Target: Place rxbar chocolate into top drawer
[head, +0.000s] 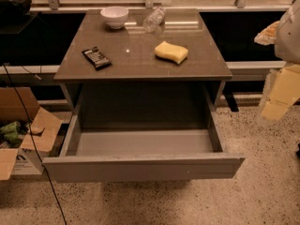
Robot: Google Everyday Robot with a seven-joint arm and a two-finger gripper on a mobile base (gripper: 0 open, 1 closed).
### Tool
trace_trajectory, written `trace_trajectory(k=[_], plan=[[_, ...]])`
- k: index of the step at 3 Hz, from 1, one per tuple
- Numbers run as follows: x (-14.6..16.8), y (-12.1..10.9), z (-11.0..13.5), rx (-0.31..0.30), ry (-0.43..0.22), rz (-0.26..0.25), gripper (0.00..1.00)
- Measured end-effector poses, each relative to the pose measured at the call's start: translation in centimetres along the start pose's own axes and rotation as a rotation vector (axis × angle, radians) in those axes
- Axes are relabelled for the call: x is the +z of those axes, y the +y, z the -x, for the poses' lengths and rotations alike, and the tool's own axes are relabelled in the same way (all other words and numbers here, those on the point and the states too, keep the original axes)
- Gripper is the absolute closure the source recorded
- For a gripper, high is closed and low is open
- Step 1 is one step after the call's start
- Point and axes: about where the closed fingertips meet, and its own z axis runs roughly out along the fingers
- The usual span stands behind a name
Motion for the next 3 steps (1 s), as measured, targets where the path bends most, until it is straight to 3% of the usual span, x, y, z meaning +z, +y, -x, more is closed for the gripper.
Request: trace_trajectory(k=[1,2,3], plan=[[0.0,0.0,0.0,0.0,-0.001,0.0,0.0],[1.0,0.0,2.7,-0.015,-0.065,0.009,0.0],[2.6,-0.3,6.8,-0.041,-0.168,0.033,0.0]])
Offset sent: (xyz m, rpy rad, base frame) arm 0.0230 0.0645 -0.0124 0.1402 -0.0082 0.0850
